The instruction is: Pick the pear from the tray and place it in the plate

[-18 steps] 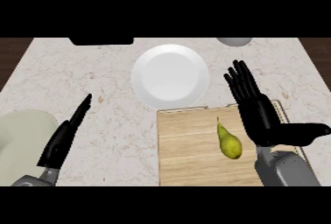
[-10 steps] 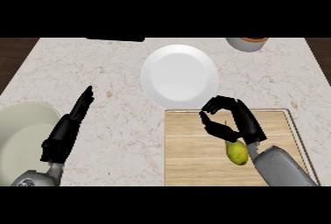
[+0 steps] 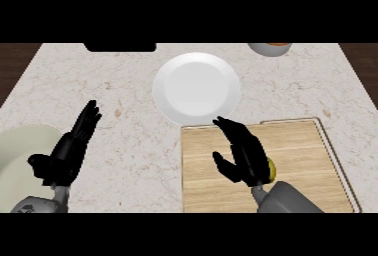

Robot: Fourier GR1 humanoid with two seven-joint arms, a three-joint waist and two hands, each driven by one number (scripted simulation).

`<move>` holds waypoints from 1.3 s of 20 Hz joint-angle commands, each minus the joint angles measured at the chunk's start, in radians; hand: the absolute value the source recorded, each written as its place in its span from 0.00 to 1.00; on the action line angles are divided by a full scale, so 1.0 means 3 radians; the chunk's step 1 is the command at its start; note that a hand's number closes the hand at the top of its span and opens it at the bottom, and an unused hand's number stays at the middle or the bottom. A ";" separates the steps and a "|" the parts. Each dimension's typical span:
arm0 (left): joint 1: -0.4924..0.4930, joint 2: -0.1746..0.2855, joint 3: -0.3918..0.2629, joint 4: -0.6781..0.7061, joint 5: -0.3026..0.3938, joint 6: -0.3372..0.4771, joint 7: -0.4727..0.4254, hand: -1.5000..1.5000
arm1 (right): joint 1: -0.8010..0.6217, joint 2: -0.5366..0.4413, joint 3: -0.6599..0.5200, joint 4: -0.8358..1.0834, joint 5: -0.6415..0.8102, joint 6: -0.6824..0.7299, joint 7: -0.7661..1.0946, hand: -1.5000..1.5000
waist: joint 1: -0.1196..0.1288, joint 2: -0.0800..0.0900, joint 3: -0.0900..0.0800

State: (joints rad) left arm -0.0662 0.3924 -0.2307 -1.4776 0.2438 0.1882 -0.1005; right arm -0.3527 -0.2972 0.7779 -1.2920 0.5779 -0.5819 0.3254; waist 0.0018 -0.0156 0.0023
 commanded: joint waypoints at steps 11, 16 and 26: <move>0.0179 -0.0021 0.0153 0.0327 -0.0017 -0.0039 -0.0185 0.50 | -0.0093 0.0196 0.0453 -0.0610 0.1730 0.1483 0.2180 0.00 | -0.0082 0.0025 -0.0023; 0.0144 0.0024 0.0176 0.0281 0.0030 -0.0104 -0.0082 0.50 | -0.0153 0.0176 0.0355 -0.0804 0.1434 0.2594 0.2593 0.00 | -0.0064 0.0032 -0.0021; 0.0180 0.0039 0.0227 0.0380 0.0001 -0.0202 -0.0191 0.50 | -0.0019 0.0506 0.0152 -0.0921 0.1550 0.3300 0.3164 0.00 | -0.0031 0.0045 -0.0016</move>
State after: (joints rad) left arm -0.0560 0.3809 -0.1846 -1.4405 0.2552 0.1406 -0.1330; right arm -0.3620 -0.1831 0.8261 -1.5735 1.0263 0.2463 1.0968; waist -0.0151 -0.0112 0.0101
